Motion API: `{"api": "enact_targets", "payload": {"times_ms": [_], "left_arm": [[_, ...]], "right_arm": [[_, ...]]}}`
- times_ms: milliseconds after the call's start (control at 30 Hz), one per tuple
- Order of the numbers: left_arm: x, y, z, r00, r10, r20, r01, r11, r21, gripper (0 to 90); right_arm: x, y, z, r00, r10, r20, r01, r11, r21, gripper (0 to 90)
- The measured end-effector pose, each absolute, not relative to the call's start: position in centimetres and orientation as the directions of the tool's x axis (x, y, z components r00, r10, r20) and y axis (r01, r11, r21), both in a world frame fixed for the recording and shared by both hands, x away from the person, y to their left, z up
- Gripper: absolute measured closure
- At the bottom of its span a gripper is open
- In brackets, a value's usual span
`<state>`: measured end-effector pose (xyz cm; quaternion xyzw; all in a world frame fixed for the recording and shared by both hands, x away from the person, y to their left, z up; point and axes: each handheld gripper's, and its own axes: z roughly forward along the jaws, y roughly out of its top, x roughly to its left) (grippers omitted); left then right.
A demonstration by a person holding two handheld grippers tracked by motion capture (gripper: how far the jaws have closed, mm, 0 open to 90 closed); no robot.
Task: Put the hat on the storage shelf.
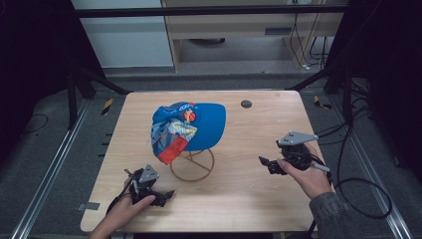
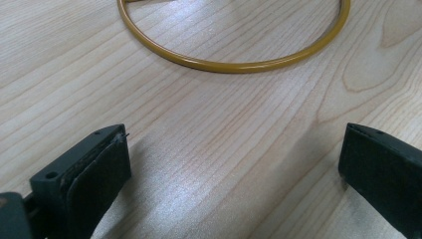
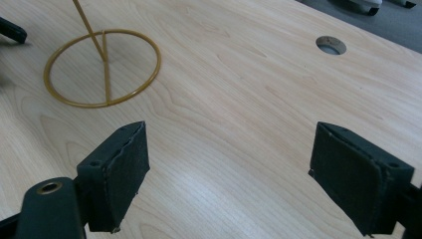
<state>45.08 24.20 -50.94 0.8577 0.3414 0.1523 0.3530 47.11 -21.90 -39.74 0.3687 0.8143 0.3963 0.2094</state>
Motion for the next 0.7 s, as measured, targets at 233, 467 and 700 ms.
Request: {"api": "enact_targets", "payload": {"times_ms": [233,467,700], "left_arm": [[45.1,24.2,-50.9,0.72,0.693,0.02,0.478,-0.518,0.709,0.0],[45.1,24.2,-50.9,0.72,0.693,0.02,0.478,-0.518,0.71,0.0],[45.1,24.2,-50.9,0.721,0.693,0.02,0.478,-0.518,0.709,0.0]], "right_arm": [[47.0,-22.2,-41.3,-0.637,0.77,-0.039,0.448,0.411,0.794,15.5],[47.0,-22.2,-42.9,-0.631,0.775,-0.023,0.467,0.404,0.787,15.5],[47.1,-22.1,-44.3,-0.621,0.784,-0.008,0.483,0.391,0.783,15.7]]}}
